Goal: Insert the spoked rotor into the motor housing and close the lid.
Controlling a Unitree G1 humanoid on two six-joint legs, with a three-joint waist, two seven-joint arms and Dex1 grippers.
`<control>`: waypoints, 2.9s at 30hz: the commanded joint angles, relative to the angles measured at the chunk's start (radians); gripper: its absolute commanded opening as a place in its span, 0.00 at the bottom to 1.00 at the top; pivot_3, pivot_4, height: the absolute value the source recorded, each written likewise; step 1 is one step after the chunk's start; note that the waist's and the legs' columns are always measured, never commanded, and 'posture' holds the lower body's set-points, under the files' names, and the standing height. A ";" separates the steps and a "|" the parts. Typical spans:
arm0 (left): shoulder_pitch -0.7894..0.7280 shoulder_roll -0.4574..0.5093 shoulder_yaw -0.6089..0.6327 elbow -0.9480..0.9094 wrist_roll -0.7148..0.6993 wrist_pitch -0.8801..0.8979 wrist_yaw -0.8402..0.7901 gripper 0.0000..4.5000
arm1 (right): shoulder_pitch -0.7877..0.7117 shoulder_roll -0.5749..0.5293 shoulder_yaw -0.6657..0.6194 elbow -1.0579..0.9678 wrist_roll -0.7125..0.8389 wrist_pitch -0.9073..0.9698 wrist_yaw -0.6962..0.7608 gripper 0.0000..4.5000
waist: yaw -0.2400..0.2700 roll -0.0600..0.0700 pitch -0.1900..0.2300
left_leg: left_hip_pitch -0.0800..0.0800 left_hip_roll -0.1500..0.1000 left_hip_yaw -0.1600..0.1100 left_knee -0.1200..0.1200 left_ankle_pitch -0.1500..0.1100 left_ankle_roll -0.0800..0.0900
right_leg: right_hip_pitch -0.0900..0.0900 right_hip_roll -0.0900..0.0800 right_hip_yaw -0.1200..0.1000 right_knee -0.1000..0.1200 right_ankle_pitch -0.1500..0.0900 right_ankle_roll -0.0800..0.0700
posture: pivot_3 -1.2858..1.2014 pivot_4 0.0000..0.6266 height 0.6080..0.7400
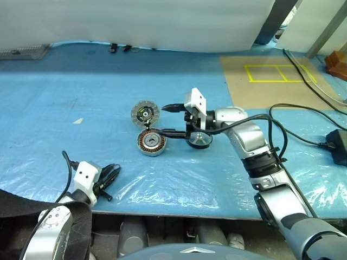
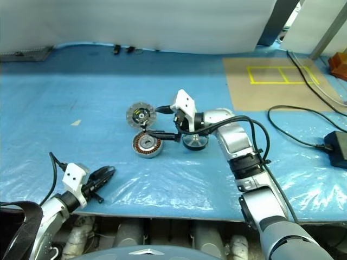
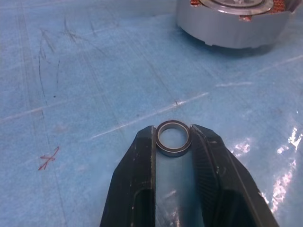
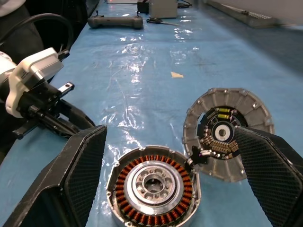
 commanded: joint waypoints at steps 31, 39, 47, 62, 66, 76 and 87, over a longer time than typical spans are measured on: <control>-0.535 0.059 -0.234 0.010 0.014 0.333 -0.003 0.16 | 0.032 -0.034 0.061 -0.039 -0.008 0.030 0.038 0.79 | -0.004 0.000 0.000 | -0.002 -0.001 0.000 0.003 0.001 -0.001 | -0.001 0.000 0.000 0.003 0.000 0.000 | 0.52 0.24 1.00; -0.581 0.058 -0.257 0.043 0.025 0.367 -0.023 0.16 | 0.009 -0.034 0.057 -0.025 -0.014 0.030 0.033 0.79 | -0.004 0.000 0.000 | -0.002 -0.001 0.000 0.004 0.001 -0.001 | -0.001 0.000 0.000 0.003 0.000 0.000 | 0.52 0.24 1.00; -0.622 0.053 -0.302 0.098 0.059 0.376 -0.049 0.16 | -0.002 -0.034 0.060 -0.041 -0.011 0.048 0.028 0.79 | -0.003 0.000 0.000 | -0.003 -0.001 0.000 0.004 0.002 -0.004 | -0.001 0.000 -0.001 0.002 0.000 0.000 | 0.52 0.24 1.00; -0.630 0.080 -0.281 0.082 0.058 0.438 -0.065 0.16 | -0.011 -0.035 0.064 -0.025 -0.019 0.041 0.027 0.79 | -0.004 0.000 0.000 | -0.003 -0.001 0.000 0.004 0.003 -0.004 | -0.001 0.000 -0.001 0.003 0.000 0.000 | 0.52 0.24 1.00; -0.628 0.084 -0.274 0.057 0.044 0.473 -0.064 0.16 | -0.015 -0.035 0.066 -0.017 -0.022 0.039 0.028 0.79 | -0.003 0.000 0.000 | -0.003 -0.001 0.000 0.003 0.002 -0.004 | -0.001 0.000 -0.001 0.002 0.000 0.000 | 0.52 0.24 1.00; -0.630 0.081 -0.278 0.018 0.031 0.517 -0.066 0.16 | -0.022 -0.029 0.069 0.005 -0.031 0.026 0.027 0.79 | -0.003 0.000 0.000 | -0.004 -0.001 0.000 0.002 0.002 -0.004 | -0.001 0.000 -0.001 0.001 0.000 0.000 | 0.52 0.24 1.00; -0.626 0.094 -0.282 0.010 0.041 0.531 -0.067 0.16 | -0.023 -0.028 0.069 0.013 -0.036 0.018 0.026 0.79 | -0.004 0.000 0.000 | -0.004 -0.001 0.000 0.001 0.003 -0.004 | -0.001 0.000 -0.001 0.000 0.000 0.000 | 0.52 0.24 1.00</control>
